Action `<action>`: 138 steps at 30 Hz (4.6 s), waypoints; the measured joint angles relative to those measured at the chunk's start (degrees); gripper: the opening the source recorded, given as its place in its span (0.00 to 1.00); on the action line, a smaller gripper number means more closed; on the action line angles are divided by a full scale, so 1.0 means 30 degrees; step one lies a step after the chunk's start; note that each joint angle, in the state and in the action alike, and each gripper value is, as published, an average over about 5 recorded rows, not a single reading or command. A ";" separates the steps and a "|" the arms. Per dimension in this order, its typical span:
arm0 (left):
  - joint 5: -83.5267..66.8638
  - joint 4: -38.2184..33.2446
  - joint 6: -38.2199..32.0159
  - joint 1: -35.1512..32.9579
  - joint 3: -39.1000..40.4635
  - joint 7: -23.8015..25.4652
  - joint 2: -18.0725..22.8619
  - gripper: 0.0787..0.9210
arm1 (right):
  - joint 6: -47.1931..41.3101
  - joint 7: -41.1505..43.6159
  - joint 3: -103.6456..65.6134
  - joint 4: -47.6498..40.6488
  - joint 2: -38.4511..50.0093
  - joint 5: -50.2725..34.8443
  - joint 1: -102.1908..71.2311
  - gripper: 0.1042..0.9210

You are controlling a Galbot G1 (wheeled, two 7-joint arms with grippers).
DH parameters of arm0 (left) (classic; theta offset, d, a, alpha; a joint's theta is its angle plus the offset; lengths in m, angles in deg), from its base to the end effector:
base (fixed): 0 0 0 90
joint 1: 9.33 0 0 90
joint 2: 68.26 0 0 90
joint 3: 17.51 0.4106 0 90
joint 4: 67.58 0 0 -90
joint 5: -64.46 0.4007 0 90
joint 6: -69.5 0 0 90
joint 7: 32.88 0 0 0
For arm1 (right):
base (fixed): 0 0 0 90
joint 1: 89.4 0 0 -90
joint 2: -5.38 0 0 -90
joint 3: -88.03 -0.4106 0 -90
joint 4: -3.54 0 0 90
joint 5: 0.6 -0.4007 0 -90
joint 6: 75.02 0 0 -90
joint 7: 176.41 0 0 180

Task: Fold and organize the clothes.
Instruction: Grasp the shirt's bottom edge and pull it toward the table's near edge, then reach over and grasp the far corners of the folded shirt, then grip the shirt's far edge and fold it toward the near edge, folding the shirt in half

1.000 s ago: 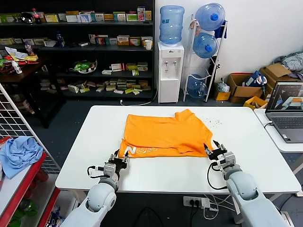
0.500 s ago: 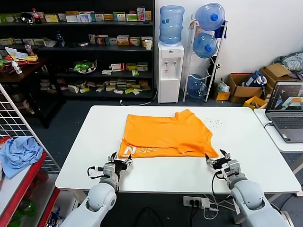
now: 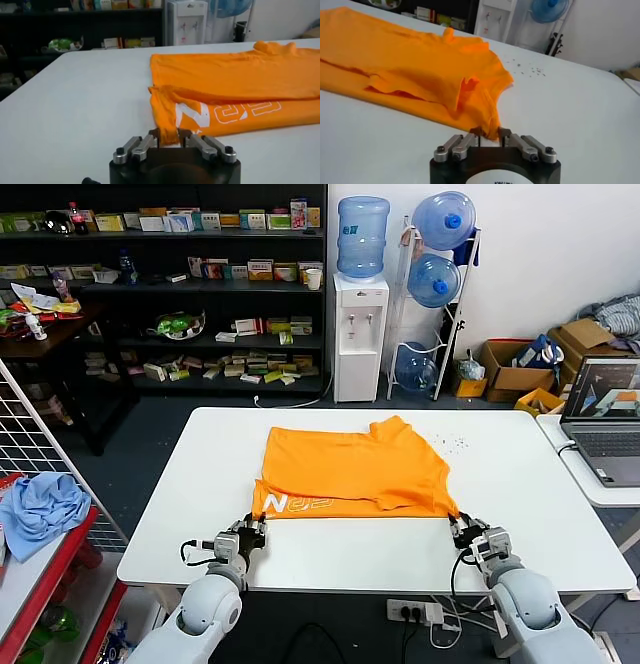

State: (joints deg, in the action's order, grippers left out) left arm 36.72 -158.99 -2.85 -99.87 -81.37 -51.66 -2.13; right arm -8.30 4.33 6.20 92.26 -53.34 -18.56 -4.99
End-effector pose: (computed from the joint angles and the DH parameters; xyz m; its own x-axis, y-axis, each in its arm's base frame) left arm 0.3555 0.0008 -0.4412 -0.8809 0.0887 0.4649 0.1221 0.9916 0.0421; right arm 0.3568 -0.1692 -0.4249 -0.8316 -0.0203 0.5551 -0.1605 0.9655 -0.2052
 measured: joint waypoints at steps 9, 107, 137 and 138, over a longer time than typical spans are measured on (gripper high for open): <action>-0.0004 -0.1602 0.0050 -0.1241 -0.0168 -0.0323 -0.0574 0.01 | -0.0871 -0.0646 -0.0498 0.2060 0.0659 -0.0380 -0.1524 0.03; -0.2292 1.0031 0.0251 0.9284 0.2651 0.3192 0.1573 0.47 | 0.0307 0.5283 0.3963 -1.3807 -0.3930 0.0001 1.3139 0.20; -0.3623 0.1178 -0.0197 0.4171 0.1313 0.2191 -0.2167 0.02 | -0.2030 0.0384 0.2519 0.0399 0.1535 -0.3045 0.4248 0.02; -0.3683 0.0737 -0.0121 0.3858 0.1280 0.2075 -0.2345 0.02 | -0.2161 0.0202 0.2410 0.0908 0.1714 -0.3081 0.3762 0.02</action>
State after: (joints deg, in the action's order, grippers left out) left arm 25.67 -156.78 -3.22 -88.30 -77.53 -45.43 -9.17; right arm -14.78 4.94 13.43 94.98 -48.19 -27.80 6.29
